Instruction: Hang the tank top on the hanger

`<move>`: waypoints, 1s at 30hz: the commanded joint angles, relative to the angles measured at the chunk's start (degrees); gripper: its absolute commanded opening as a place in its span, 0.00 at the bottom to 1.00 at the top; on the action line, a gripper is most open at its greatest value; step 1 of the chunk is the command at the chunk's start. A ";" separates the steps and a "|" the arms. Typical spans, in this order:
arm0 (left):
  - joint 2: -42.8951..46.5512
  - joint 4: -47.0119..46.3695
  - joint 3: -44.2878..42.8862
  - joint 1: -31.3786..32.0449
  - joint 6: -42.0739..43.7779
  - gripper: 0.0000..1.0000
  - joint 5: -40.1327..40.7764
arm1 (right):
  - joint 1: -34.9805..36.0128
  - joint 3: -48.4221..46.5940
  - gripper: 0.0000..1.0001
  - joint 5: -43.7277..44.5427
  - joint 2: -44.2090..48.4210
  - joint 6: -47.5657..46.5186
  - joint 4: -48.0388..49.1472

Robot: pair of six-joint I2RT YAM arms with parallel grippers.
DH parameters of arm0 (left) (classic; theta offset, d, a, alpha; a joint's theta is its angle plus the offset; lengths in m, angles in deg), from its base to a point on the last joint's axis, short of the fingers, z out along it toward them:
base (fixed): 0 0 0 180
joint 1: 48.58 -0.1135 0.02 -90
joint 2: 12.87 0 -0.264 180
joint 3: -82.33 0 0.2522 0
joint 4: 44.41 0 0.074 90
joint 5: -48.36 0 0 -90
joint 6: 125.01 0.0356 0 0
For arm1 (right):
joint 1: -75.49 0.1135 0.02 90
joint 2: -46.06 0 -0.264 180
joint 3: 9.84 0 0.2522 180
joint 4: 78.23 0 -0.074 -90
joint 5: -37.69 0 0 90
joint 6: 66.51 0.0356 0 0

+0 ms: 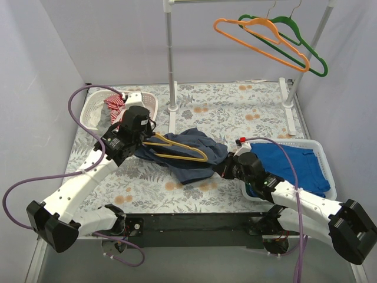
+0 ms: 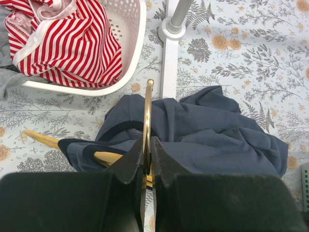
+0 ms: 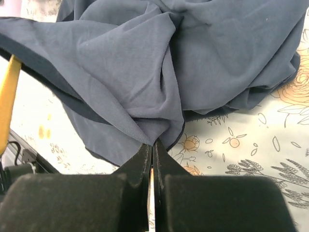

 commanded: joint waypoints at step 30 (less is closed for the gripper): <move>-2.22 -0.28 -0.63 -0.16 -1.89 0.00 5.94 | -1.93 -24.36 0.01 -12.55 4.69 -12.46 -21.71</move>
